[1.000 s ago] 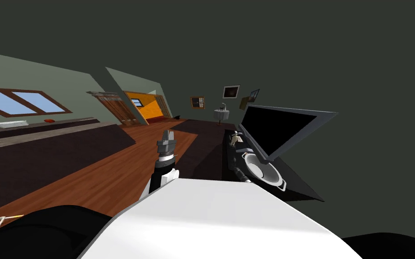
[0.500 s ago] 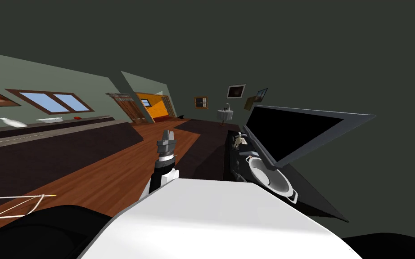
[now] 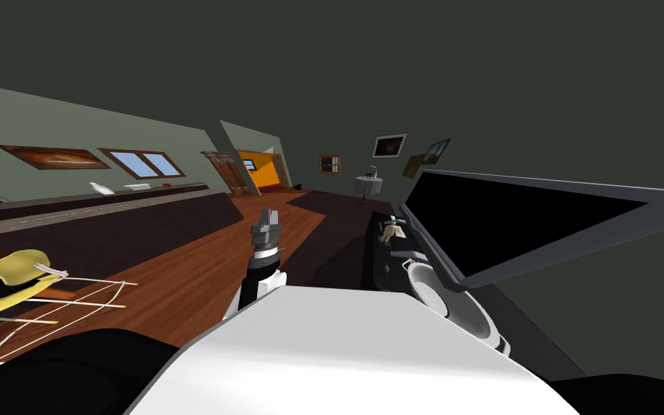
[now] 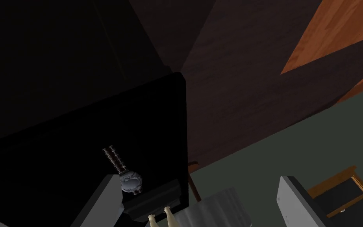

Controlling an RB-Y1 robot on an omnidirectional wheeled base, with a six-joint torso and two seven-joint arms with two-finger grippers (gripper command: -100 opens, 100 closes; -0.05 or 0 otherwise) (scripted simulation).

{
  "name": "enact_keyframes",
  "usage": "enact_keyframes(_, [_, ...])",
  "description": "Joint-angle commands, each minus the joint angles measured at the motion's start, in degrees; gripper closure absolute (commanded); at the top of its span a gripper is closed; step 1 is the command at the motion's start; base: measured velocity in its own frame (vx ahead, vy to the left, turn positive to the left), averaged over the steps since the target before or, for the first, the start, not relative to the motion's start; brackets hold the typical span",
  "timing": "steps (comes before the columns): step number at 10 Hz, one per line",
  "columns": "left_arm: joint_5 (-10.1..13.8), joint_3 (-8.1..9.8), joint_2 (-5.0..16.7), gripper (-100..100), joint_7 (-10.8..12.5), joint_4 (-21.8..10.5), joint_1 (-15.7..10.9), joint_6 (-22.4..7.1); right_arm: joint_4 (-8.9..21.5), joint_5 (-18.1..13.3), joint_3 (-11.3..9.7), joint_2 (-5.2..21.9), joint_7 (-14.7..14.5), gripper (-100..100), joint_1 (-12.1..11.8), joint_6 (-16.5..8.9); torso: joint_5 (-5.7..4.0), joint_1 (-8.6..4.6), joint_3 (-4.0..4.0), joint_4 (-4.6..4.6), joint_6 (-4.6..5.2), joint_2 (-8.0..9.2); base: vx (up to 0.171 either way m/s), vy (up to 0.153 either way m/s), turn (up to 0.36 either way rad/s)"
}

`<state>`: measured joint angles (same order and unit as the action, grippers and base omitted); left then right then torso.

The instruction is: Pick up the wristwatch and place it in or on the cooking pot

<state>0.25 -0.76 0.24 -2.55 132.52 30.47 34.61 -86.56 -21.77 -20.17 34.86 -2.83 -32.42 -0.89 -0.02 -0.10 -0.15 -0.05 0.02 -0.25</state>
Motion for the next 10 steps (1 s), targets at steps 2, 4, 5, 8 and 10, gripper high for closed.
enact_keyframes(2, [0.0,-0.01,0.0,0,0.0,0.0,-0.01,0.0,4.08,0.8,-2.57,2.88,-1.33,-100,0.97,-3.85,0.01,0.05,0.0,0.0,-0.03,0.0,0.057,-0.015,0.291])
enact_keyframes(4, [0.0,0.0,0.0,0,0.0,0.0,0.0,0.0,6.14,1.2,-3.67,3.96,-2.01,-100,1.65,-5.69,0.01,0.03,0.0,0.0,0.02,0.01,0.05,-0.021,0.113])
enact_keyframes(5, [0.0,0.0,0.0,0,0.0,0.0,0.0,0.0,6.14,1.2,-3.67,3.96,-2.01,-100,1.65,-5.69,0.01,0.05,0.0,0.0,-0.02,0.0,0.042,-0.015,0.137])
enact_keyframes(8, [0.0,0.0,0.0,0,0.0,0.0,0.0,0.0,9.96,2.12,-5.74,5.95,-3.31,-100,3.07,-8.51,0.03,0.08,-0.03,-0.01,-0.03,-0.06,0.057,-0.013,0.199])
enact_keyframes(10, [0.0,0.0,0.0,0,0.0,0.0,0.0,0.0,13.32,3.1,-7.56,7.63,-4.5,-100,4.49,-10.92,0.01,0.07,0.0,0.0,-0.01,0.01,0.054,-0.019,0.222])
